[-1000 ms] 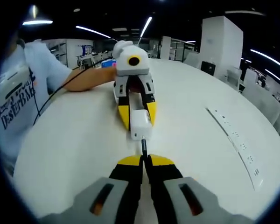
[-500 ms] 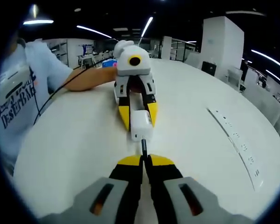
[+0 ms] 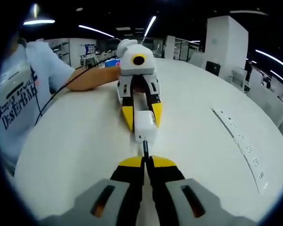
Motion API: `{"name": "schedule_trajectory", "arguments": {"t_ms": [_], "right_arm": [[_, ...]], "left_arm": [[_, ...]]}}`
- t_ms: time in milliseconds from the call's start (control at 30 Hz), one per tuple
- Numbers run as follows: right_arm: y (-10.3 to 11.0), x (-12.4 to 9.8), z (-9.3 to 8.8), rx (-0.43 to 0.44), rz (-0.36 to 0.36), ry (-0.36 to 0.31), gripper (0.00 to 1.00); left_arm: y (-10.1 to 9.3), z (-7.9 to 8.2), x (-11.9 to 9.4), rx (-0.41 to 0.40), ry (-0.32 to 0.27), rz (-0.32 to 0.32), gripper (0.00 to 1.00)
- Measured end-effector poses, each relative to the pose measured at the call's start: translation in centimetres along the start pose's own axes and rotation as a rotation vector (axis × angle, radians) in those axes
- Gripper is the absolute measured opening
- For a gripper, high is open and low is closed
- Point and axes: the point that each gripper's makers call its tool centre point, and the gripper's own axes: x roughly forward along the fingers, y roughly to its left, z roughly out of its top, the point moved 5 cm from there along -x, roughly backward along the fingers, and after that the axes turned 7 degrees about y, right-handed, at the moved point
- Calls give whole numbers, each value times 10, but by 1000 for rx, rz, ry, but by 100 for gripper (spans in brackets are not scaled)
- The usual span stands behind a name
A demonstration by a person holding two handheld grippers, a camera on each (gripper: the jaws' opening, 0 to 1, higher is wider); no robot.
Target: Plug the desk Type‑C cable into the charger adapter.
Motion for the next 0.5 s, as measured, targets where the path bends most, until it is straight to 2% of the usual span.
{"name": "schedule_trajectory", "arguments": {"t_ms": [500], "right_arm": [[4,2,0,0,21,7,7]], "left_arm": [[-1,1,1,5,-2,1,27]]}}
